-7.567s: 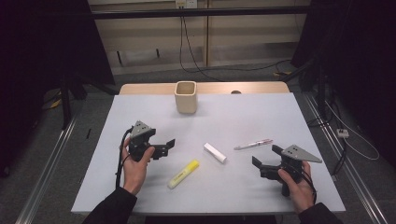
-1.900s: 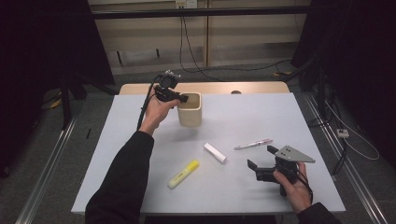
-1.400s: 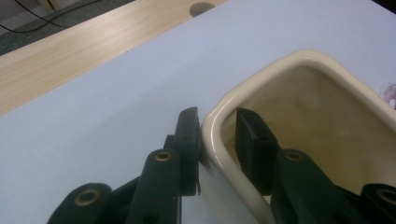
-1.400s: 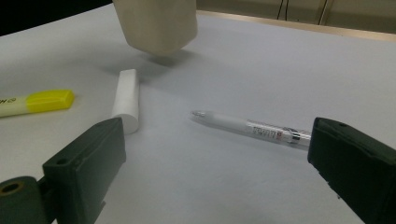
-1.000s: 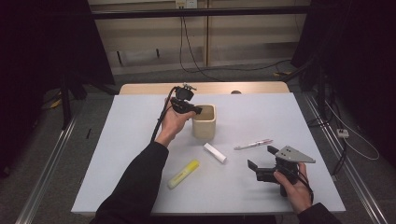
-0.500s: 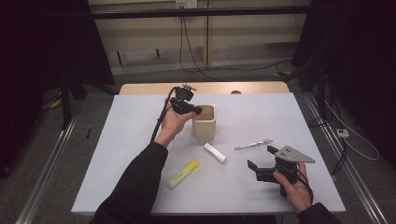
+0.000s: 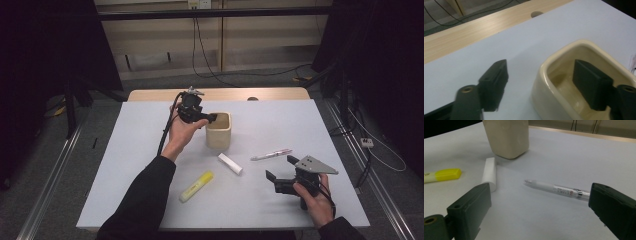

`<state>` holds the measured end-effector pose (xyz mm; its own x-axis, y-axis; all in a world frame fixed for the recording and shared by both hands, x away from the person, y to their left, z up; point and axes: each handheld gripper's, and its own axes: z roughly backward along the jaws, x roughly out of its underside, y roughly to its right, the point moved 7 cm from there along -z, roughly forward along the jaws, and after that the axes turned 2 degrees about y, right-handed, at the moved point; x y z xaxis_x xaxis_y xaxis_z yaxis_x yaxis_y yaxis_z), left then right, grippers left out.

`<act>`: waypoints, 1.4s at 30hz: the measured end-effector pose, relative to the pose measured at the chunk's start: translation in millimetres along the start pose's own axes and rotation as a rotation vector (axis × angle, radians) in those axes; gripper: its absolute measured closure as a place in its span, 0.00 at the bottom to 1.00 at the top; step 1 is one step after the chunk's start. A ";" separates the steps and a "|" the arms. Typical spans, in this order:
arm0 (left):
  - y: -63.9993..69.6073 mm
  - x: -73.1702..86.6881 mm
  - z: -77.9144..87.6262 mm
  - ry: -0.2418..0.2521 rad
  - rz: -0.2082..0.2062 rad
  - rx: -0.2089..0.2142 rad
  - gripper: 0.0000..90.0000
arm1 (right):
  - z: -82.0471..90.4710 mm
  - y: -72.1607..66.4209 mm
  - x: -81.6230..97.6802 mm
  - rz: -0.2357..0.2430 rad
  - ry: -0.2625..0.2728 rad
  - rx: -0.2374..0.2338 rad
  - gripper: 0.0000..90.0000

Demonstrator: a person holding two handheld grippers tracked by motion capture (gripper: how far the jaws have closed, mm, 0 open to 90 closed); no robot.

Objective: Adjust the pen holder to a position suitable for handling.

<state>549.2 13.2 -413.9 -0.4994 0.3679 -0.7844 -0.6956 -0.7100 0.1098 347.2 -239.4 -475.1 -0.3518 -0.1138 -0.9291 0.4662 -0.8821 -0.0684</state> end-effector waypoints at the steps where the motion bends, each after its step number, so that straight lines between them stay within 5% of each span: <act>1: 0.6 -1.0 2.6 0.015 0.005 -0.002 0.26 | 0.6 0.4 -0.6 -0.004 0.002 0.005 0.05; 5: 5.0 -1.6 15.9 0.074 -0.003 0.013 0.21 | 1.8 -0.3 -1.2 -0.004 0.004 0.012 0.05; 7: 7.0 -0.3 21.8 0.096 0.024 0.053 0.20 | 1.8 -0.4 -0.5 0.003 0.000 0.015 0.05; 10: 5.8 3.1 30.3 0.122 0.032 0.045 0.17 | 2.5 0.5 -0.7 0.003 0.004 0.017 0.05; 19: 8.0 19.8 44.5 0.092 0.006 0.046 0.11 | 2.3 0.0 0.1 0.010 -0.002 0.016 0.05; 42: 11.7 56.2 95.1 0.125 -0.009 0.025 0.09 | 5.0 -0.2 0.2 0.012 0.003 0.020 0.05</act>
<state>463.9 82.7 -398.6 -0.4261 0.2955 -0.8551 -0.7131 -0.6913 0.1164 342.9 -241.6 -473.4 -0.3442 -0.1232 -0.9308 0.4543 -0.8894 -0.0503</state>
